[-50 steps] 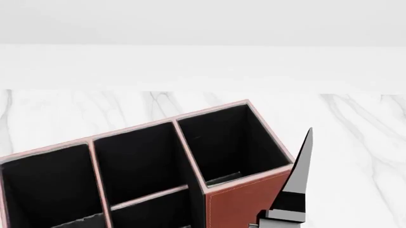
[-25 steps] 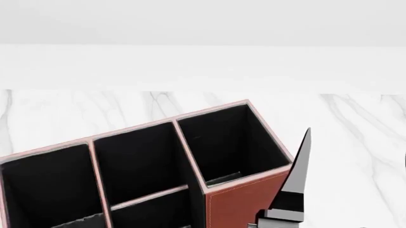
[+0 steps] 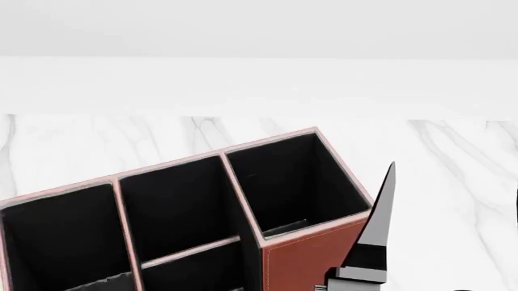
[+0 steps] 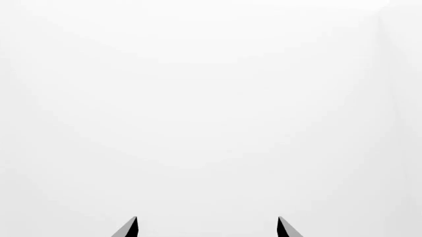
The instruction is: Pick up the book and place it in the front compartment of the caddy.
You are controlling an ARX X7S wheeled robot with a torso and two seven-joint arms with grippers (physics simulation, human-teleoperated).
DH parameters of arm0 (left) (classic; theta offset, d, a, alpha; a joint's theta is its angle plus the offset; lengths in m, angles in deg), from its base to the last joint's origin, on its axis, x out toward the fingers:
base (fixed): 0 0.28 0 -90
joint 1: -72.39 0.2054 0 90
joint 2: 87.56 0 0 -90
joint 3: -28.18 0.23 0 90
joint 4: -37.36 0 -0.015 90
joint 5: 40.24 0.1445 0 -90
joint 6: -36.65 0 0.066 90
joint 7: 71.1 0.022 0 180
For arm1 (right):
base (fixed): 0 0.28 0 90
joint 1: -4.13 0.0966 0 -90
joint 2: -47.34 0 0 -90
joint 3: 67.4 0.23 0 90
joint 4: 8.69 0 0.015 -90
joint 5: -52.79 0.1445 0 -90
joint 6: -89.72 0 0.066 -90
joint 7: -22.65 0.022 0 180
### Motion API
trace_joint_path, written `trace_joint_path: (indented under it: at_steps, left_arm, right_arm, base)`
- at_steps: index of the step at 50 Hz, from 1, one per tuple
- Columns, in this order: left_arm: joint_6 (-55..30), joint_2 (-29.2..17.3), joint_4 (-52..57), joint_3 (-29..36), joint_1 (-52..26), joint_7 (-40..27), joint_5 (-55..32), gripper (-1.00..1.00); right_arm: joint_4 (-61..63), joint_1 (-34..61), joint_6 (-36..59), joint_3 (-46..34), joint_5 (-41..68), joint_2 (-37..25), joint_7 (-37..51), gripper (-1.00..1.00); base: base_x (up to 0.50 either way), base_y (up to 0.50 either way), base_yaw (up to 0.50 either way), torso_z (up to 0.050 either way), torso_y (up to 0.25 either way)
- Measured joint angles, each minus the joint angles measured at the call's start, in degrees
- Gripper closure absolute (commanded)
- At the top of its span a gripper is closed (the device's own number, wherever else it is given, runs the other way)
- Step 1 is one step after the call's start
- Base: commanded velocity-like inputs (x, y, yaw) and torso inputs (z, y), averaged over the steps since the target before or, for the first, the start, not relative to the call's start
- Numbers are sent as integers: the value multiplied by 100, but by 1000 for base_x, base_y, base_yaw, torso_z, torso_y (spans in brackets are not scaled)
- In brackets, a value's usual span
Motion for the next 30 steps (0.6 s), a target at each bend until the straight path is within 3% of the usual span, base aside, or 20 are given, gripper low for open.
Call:
trace_joint_path:
  at_steps: [2, 3, 20, 30]
  left_arm:
    - [7, 7, -6, 38, 5, 7, 26, -100]
    - [11, 10, -8, 54, 7, 10, 37, 100]
    - [109, -70, 160, 326, -68, 163, 286, 100]
    - [25, -256, 458, 211, -152, 83, -68, 100]
  right_arm:
    - [0, 1, -9, -6, 7, -15, 15, -100]
    - [1, 2, -13, -9, 11, -23, 23, -100]
    - [-12, 29, -77, -81, 66, -131, 145, -100]
    - [-17, 36, -115, -114, 96, -187, 210, -100]
  base:
    - [0, 0, 0, 0, 0]
    - [0, 0, 0, 0, 0]
    - [0, 0, 0, 0, 0]
    - [0, 0, 0, 0, 0]
